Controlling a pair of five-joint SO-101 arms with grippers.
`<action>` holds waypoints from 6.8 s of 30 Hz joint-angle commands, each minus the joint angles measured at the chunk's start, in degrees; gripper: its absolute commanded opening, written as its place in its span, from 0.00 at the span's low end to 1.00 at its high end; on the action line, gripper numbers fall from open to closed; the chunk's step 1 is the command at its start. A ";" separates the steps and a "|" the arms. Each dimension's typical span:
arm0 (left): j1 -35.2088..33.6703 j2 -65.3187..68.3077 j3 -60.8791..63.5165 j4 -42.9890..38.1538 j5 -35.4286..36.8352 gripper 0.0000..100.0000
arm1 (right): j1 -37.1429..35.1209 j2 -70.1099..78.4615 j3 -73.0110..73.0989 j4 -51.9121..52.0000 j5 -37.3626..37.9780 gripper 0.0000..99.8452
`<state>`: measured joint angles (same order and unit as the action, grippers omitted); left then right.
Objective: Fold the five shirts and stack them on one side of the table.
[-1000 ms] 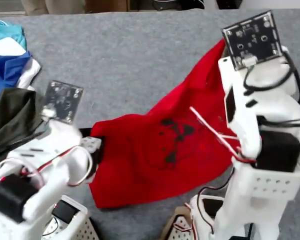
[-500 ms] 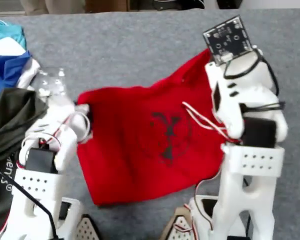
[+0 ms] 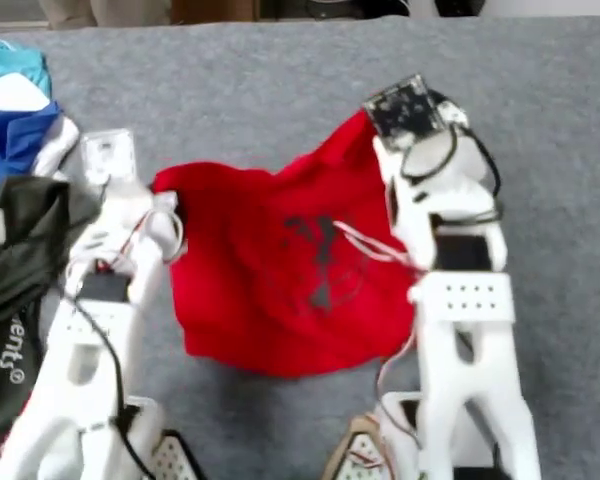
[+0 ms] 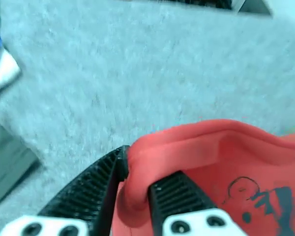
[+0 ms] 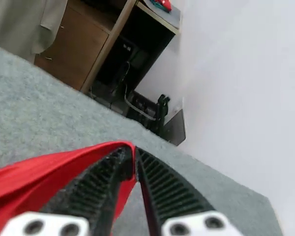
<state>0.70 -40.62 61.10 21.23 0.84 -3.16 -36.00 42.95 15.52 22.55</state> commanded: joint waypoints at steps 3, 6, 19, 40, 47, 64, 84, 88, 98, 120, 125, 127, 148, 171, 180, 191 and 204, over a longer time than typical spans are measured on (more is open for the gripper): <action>-1.14 15.78 -13.80 -2.02 -0.44 0.02 | -0.48 9.89 -3.03 -5.98 -1.23 0.00; -2.81 24.75 -23.03 -1.93 -0.18 0.02 | 0.57 18.24 -10.59 -6.15 -3.34 0.00; -8.26 50.07 -57.49 7.56 0.00 0.02 | 1.45 49.71 -52.00 -5.89 -2.99 0.00; -12.57 57.01 -71.12 7.47 -2.81 0.02 | 1.10 93.85 -117.58 2.20 -2.90 0.01; -15.12 57.01 -77.10 7.82 -2.81 0.02 | -1.10 96.84 -127.43 2.20 -2.90 0.01; -15.30 57.10 -61.10 7.82 -3.25 0.02 | -7.87 100.79 -124.62 36.57 -3.34 0.09; -16.44 56.48 -56.53 16.53 -2.99 0.18 | -18.51 109.41 -124.70 60.75 -3.08 0.18; -16.53 56.48 -56.44 16.70 -3.08 0.18 | -17.27 109.58 -124.88 67.08 -2.90 0.11; -16.26 56.57 -67.43 36.66 -3.34 0.18 | -13.85 109.32 -124.44 85.01 5.10 0.00; -14.77 56.57 -85.63 76.84 -23.74 0.18 | -1.36 87.96 -91.03 86.68 10.11 0.00; -10.90 56.92 -82.37 78.68 -22.95 0.18 | -1.27 81.89 -88.66 84.31 10.20 0.01; -8.88 57.10 -80.70 77.45 -20.84 0.18 | -1.27 81.01 -90.51 82.55 9.93 0.01; -4.84 57.01 -52.57 55.91 -10.90 0.18 | -5.32 92.62 -113.36 53.71 9.93 0.21; -4.66 56.48 -45.36 64.62 -11.34 0.18 | -5.49 105.54 -119.78 48.79 -6.86 0.21; 2.64 56.48 -45.27 71.74 -11.43 0.02 | -5.14 104.66 -131.74 59.52 -12.31 0.21; 3.69 46.02 -61.01 73.41 -9.14 0.02 | -7.34 105.89 -129.01 54.42 -12.31 0.21; 3.69 45.49 -71.12 73.32 -2.73 0.02 | -7.08 105.98 -125.58 57.41 -23.38 0.21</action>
<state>3.87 7.82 -7.21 94.37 -2.42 -11.16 70.55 -82.33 72.04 2.86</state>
